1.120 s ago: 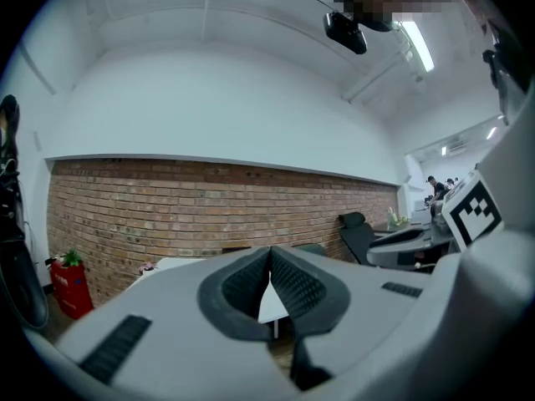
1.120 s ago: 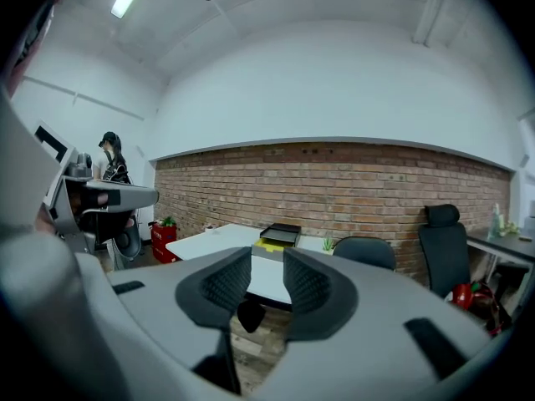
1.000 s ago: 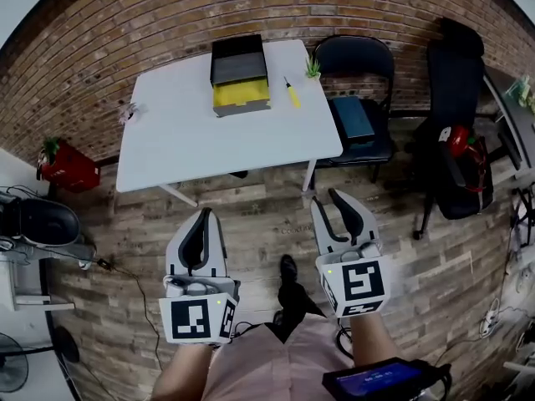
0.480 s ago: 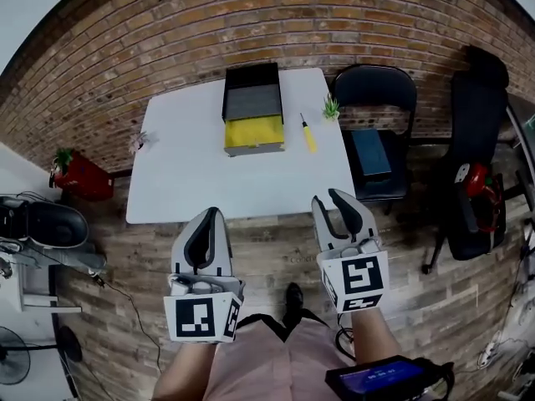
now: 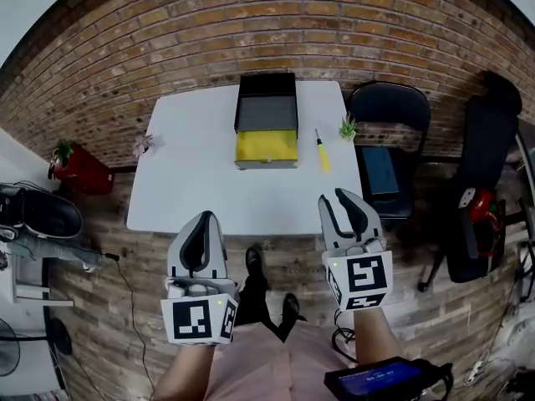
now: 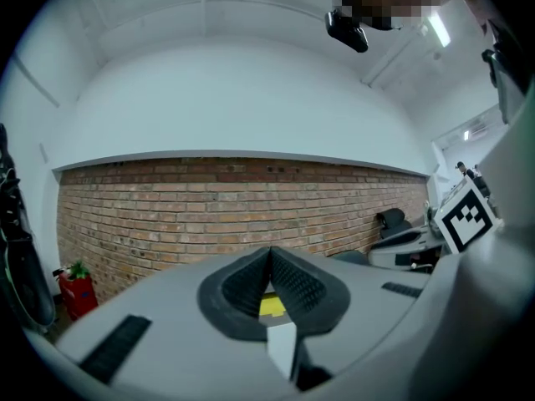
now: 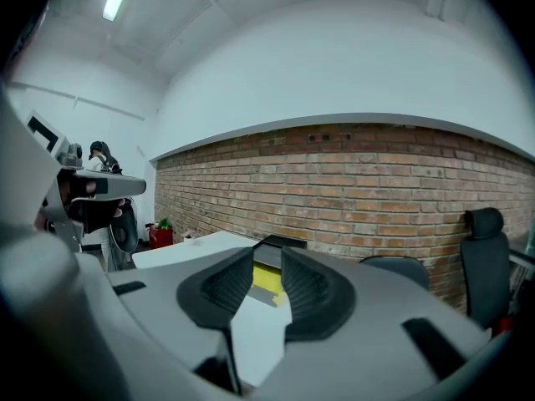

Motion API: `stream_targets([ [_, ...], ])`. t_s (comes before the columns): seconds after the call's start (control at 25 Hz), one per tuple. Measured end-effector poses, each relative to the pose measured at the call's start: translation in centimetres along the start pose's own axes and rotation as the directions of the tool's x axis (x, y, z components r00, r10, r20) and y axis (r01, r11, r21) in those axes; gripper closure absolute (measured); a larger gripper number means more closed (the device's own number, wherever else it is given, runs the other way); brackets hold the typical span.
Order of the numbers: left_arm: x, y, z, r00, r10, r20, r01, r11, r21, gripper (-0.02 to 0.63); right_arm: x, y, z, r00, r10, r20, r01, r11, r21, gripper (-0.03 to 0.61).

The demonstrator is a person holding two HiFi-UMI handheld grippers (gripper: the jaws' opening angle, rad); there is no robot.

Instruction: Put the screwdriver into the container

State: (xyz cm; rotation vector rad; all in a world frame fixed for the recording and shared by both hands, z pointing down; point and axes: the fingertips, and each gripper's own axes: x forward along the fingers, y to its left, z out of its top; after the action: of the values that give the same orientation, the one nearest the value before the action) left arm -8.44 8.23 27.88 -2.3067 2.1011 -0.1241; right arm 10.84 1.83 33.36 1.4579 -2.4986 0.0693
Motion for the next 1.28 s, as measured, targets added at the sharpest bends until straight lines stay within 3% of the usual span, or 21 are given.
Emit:
stream_targets([
  [0.44,9.4,6.1,-2.5,1.0,-0.025,-0.013,0.024,0.999,-0.042,0.601,9.3,-2.5,0.0,0.995,-0.077,-0.061,0.076,0.997,-0.027,0.465],
  [0.84,18.5,12.1,-0.3,0.994,-0.091,0.059,0.094,0.994,-0.051,0.601,16.4,-5.0,4.2,0.978,-0.205,-0.047,0.203,0.978,-0.055,0.462],
  [1.28,23.7,12.7,-0.2,0.983,-0.17,0.07,0.175,0.983,-0.06,0.601,19.3,-6.5,4.3,0.961,-0.266,-0.078,0.26,0.963,-0.075,0.46],
])
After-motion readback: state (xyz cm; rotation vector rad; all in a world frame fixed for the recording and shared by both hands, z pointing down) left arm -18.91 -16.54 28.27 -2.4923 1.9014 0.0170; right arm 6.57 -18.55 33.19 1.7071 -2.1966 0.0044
